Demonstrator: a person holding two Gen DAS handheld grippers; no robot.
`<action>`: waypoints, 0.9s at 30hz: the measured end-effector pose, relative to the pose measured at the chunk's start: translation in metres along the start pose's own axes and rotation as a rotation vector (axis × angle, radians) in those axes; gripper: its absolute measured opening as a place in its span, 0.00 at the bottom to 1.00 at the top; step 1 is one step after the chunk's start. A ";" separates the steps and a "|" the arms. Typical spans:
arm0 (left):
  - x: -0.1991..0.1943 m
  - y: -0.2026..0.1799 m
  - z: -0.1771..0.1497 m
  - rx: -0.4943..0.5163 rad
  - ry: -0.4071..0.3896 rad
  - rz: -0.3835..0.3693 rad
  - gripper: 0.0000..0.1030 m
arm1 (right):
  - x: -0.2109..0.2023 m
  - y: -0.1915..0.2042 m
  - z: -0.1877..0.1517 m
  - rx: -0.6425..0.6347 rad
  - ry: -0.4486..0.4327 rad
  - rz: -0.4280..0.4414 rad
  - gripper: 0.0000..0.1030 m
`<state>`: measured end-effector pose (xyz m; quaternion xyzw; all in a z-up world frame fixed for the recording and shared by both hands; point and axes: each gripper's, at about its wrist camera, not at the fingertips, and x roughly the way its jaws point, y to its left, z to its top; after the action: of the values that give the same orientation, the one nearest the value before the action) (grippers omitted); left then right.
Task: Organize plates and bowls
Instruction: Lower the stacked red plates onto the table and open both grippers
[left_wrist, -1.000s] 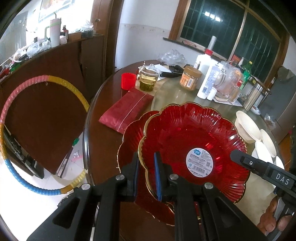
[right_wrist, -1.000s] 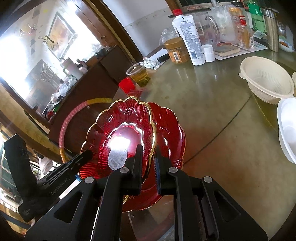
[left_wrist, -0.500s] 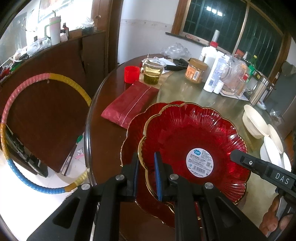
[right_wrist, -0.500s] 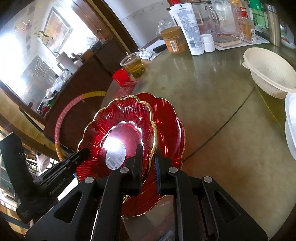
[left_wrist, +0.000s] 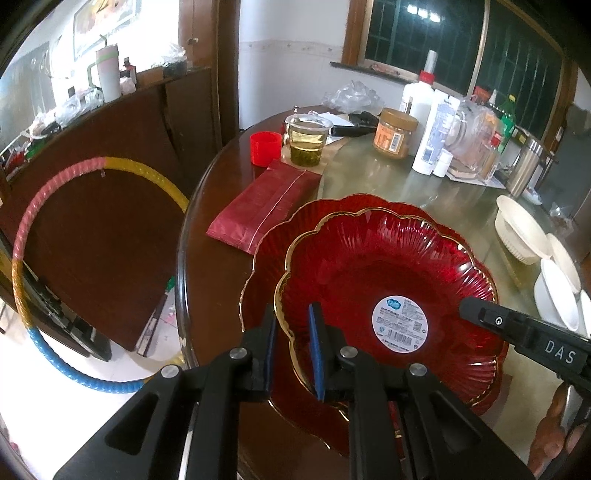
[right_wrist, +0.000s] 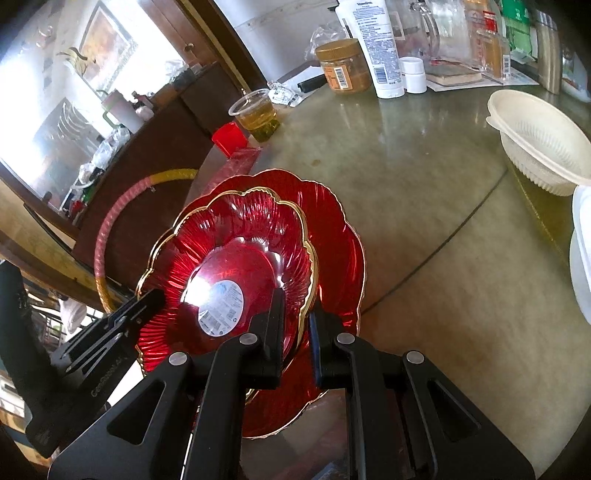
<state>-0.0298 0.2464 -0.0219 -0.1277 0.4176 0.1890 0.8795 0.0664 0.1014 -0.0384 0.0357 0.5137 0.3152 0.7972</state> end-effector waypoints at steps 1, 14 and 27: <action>0.000 -0.001 0.000 0.005 0.000 0.005 0.15 | 0.000 0.001 0.000 -0.003 0.002 -0.005 0.12; 0.006 -0.012 -0.001 0.069 0.020 0.060 0.17 | 0.005 0.010 0.005 -0.066 0.063 -0.121 0.13; 0.000 -0.013 0.003 0.064 -0.006 0.102 0.22 | -0.001 0.016 0.007 -0.071 0.050 -0.089 0.33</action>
<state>-0.0223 0.2360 -0.0197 -0.0777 0.4269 0.2206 0.8735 0.0649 0.1155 -0.0284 -0.0236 0.5229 0.2981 0.7982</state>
